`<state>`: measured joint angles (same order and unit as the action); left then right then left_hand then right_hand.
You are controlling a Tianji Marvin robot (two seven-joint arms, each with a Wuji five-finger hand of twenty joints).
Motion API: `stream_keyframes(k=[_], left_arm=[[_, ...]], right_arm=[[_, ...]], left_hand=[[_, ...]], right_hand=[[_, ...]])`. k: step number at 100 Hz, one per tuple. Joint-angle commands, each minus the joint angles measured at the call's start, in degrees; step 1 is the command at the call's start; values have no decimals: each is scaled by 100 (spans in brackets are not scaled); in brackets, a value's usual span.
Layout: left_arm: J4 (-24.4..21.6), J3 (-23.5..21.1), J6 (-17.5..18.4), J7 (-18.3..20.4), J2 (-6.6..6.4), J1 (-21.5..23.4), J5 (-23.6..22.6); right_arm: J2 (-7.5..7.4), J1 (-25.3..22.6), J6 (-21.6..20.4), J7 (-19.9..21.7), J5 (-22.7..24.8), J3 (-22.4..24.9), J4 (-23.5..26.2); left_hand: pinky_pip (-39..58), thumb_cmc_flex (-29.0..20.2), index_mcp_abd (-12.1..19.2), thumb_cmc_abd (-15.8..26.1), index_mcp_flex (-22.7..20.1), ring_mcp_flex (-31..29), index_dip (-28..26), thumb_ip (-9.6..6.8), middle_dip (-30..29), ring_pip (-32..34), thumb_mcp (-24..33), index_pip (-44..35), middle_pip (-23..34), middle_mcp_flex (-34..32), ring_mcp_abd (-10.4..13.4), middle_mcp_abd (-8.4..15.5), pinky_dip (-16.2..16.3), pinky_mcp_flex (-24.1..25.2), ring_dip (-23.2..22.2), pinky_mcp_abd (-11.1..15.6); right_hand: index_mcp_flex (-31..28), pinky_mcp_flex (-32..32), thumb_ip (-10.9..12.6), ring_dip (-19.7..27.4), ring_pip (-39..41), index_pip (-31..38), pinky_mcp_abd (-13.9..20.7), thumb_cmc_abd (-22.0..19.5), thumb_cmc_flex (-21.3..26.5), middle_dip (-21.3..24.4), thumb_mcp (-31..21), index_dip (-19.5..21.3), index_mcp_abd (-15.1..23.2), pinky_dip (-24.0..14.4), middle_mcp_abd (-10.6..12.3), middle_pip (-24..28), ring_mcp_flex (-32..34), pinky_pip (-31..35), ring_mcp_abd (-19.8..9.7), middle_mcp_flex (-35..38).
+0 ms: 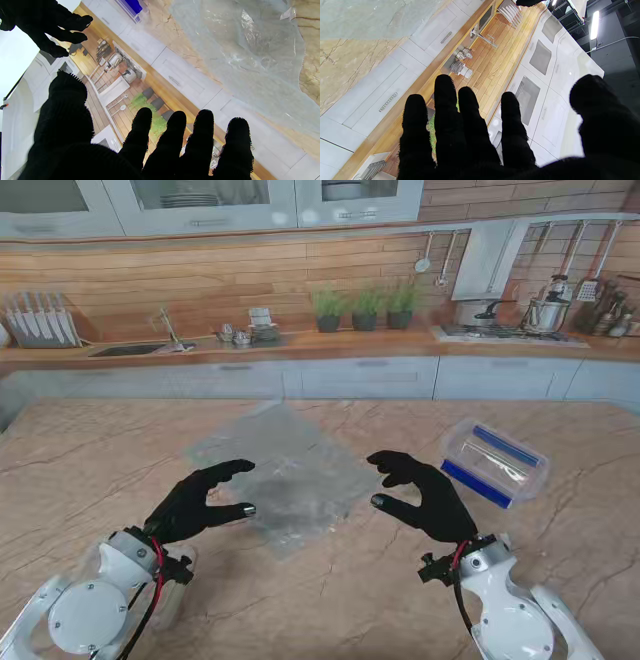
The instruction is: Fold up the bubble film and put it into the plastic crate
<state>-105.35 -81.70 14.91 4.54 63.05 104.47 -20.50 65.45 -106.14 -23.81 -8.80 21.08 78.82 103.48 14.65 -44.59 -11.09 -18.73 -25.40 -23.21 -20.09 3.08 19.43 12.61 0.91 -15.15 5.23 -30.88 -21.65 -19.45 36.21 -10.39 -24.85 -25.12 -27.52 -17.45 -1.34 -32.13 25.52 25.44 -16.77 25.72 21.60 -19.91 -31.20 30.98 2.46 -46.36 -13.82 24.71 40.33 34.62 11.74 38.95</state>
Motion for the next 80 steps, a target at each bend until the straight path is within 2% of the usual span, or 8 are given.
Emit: stream_keyframes(k=[1, 34, 56, 62, 67, 80], left_arm=[[-42, 9, -8, 38, -2, 71, 27], [-31, -8, 23, 38, -5, 80, 4], [70, 147, -177, -140, 13, -71, -336], [137, 250, -240, -295, 35, -151, -470], [205, 389, -331, -568, 77, -227, -605], [347, 869, -1010, -1331, 216, -457, -999]], right_arm=[[28, -105, -81, -35, 53, -1, 63], [38, -146, -116, -94, 73, 20, 69], [36, -107, -86, -76, 76, 13, 36], [36, -91, -64, -82, 87, 16, 22], [38, -88, -49, -88, 90, 14, 22], [45, -133, -58, -142, 139, 27, 49]], left_hand=[[-149, 49, 171, -76, -9, 69, 3, -203, -63, -65, -17, 220, -95, 5, 58, 20, 17, 53, 7, 58], [-153, 32, 176, -45, 5, 105, 11, -206, -65, -85, -1, 228, -99, 26, 86, 31, 12, 66, 15, 90], [-258, -35, 188, 140, 163, 415, 9, -207, -72, -202, 27, 265, -153, 294, 214, 97, -57, 244, 60, 362], [-295, -86, 211, 225, 281, 610, -37, -212, -44, -260, 6, 236, -145, 489, 315, 160, -85, 340, 93, 487], [-294, -136, 198, 261, 302, 655, -55, -220, -35, -266, 12, 219, -143, 526, 301, 145, -90, 349, 99, 493], [-347, -253, 160, 300, 402, 905, -67, -221, -44, -306, 40, 193, -203, 744, 287, 110, -136, 419, 128, 560]], right_hand=[[128, 46, -80, -56, 49, -46, -8, 44, -121, -16, -57, -2, 162, -119, 116, -54, 33, 143, -104, -65], [136, 50, -79, -65, 60, -48, -11, 17, -119, -15, -52, -12, 160, -116, 112, -60, 33, 148, -98, -59], [112, 47, -77, -65, 61, -39, -14, 2, -109, -15, -45, -14, 151, -114, 101, -62, 38, 151, -89, -52], [128, 49, -77, -66, 62, -45, -7, -15, -114, -15, -41, -16, 154, -113, 103, -64, 36, 151, -92, -62], [120, 53, -76, -68, 64, -40, -12, -19, -108, -16, -39, -15, 157, -112, 108, -61, 33, 150, -86, -61], [124, 47, -75, -69, 69, -40, -8, -32, -117, -15, -29, -17, 151, -113, 103, -58, 33, 155, -84, -55]])
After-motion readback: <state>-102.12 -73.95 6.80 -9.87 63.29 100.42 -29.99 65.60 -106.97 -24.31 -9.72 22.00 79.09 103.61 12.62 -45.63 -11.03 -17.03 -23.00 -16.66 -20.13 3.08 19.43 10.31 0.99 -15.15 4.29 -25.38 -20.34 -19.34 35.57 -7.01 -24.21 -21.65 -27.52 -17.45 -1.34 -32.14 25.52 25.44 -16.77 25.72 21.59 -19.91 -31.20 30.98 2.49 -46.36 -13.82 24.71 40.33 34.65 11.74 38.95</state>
